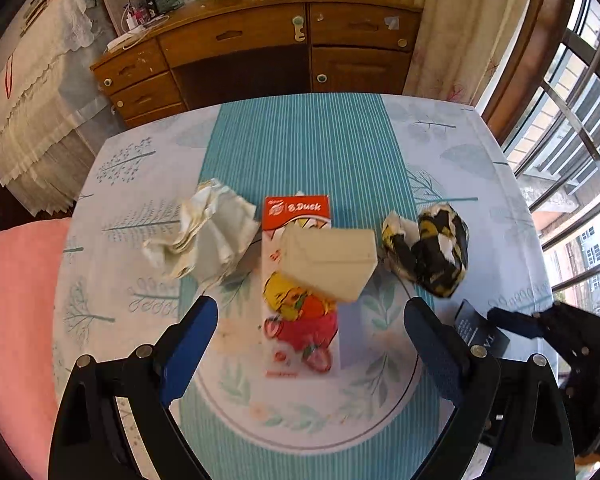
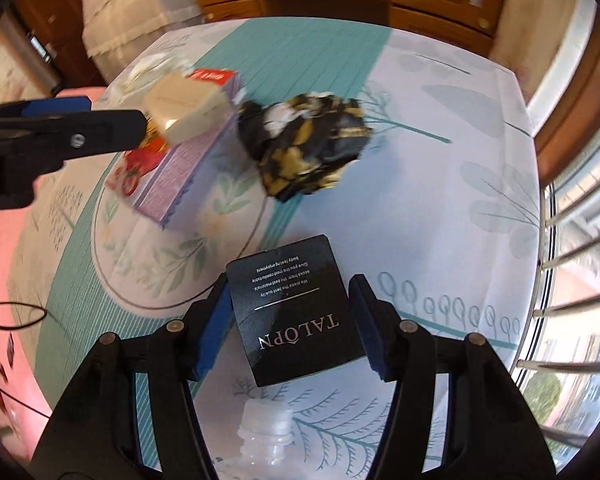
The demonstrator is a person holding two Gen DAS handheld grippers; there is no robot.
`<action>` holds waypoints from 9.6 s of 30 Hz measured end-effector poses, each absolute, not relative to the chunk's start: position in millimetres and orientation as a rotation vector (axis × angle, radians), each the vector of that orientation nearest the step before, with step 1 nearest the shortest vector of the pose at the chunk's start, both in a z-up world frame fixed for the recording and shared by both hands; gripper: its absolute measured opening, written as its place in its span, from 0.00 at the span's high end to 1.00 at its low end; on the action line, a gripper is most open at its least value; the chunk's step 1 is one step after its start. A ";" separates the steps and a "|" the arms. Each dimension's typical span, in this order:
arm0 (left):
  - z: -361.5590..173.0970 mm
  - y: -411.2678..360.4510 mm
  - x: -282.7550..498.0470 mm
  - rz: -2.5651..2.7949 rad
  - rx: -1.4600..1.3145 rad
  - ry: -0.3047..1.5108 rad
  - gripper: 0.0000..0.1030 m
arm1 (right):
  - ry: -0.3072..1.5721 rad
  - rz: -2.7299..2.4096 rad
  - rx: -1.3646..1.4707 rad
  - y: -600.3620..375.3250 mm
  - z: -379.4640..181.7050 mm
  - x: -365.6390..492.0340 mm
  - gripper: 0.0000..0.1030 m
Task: Collect trash
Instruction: 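Grasp the black TALON card with the right tool while the left tool grasps the cream box, then carry the cream box and black card toward the bin with both tools, then open the right tool to drop the black card while the left tool releases the cream box, then raise both open tools back toward the table, then grasp the clear plastic bottle with the right tool while the left tool grasps the B.Duck carton, then carry the bottle and B.Duck carton down over the bin with both tools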
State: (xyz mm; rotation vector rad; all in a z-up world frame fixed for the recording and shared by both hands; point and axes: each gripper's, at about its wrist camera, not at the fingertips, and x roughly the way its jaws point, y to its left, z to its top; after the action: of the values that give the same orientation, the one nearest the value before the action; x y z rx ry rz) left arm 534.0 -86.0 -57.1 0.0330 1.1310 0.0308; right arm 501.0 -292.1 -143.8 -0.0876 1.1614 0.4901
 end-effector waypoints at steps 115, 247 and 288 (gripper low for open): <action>-468.7 22.6 47.3 -0.174 0.072 1.332 0.08 | 1.406 0.044 0.606 -196.8 -533.8 21.6 0.26; -107.8 -70.0 503.8 0.055 -0.054 1.183 0.50 | 1.130 0.234 0.236 -310.2 -137.4 427.9 0.67; -46.1 70.9 8.8 -0.238 0.074 1.035 0.50 | 1.399 0.111 0.396 -158.2 -161.0 47.1 0.67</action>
State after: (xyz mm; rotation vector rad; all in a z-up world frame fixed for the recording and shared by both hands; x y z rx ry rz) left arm 8.8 70.9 -46.1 0.0741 1.0349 -0.2384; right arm 47.1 -158.2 -161.0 0.3960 1.3988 0.1114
